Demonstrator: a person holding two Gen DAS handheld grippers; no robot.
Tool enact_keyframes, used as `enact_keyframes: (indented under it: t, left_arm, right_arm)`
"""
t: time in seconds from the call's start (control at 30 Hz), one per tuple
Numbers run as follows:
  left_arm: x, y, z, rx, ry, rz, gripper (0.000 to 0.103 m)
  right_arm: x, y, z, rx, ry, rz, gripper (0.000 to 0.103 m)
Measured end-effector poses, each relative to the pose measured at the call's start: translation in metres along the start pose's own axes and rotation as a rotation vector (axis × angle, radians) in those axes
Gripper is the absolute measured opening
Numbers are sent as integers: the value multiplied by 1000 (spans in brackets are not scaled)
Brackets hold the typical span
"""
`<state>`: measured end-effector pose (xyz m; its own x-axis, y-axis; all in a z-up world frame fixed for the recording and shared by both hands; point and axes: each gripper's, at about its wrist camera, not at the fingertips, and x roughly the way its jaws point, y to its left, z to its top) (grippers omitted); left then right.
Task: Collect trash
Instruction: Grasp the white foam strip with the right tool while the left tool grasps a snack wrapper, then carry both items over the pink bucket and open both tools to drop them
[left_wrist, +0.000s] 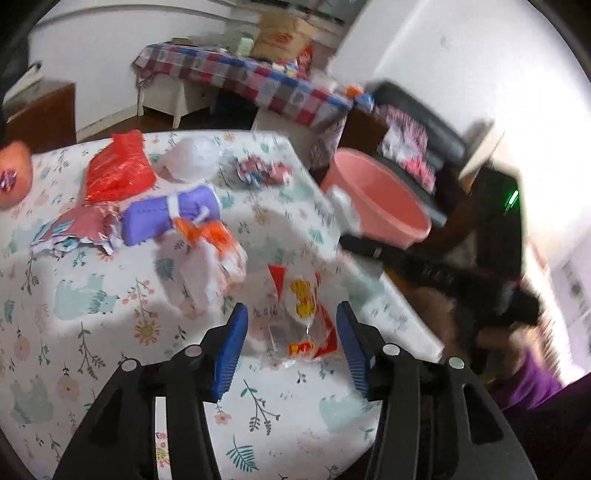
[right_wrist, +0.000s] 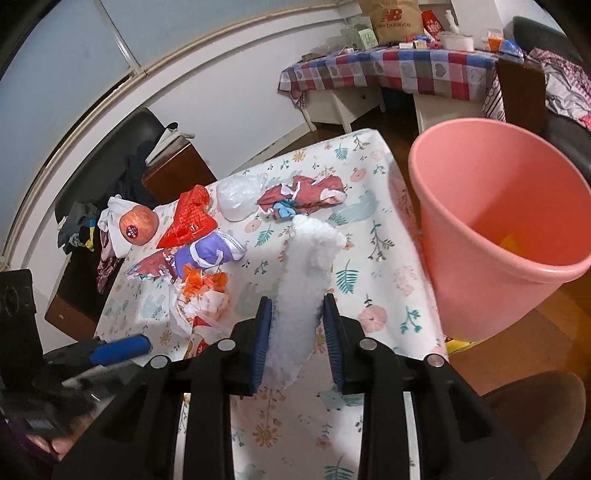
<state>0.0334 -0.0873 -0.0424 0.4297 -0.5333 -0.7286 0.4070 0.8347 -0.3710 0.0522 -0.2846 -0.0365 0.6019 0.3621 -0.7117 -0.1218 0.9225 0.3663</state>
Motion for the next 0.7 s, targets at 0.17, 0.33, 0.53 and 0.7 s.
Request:
enact_keyframes:
  t: [0.17, 0.33, 0.53, 0.7]
  left_arm:
    - [10, -14, -6, 48, 40, 33, 47]
    - [19, -19, -6, 69, 69, 81, 36]
    - [21, -16, -6, 68, 76, 88, 11]
    - [8, -22, 3, 89, 11, 98, 8]
  right_arm:
    - [-8, -5, -4, 2, -19, -1, 29]
    - [-10, -10, -5, 11, -27, 10, 29]
    - [-15, -13, -6, 14, -44, 20, 29]
    - [-23, -18, -6, 21, -73, 35, 29]
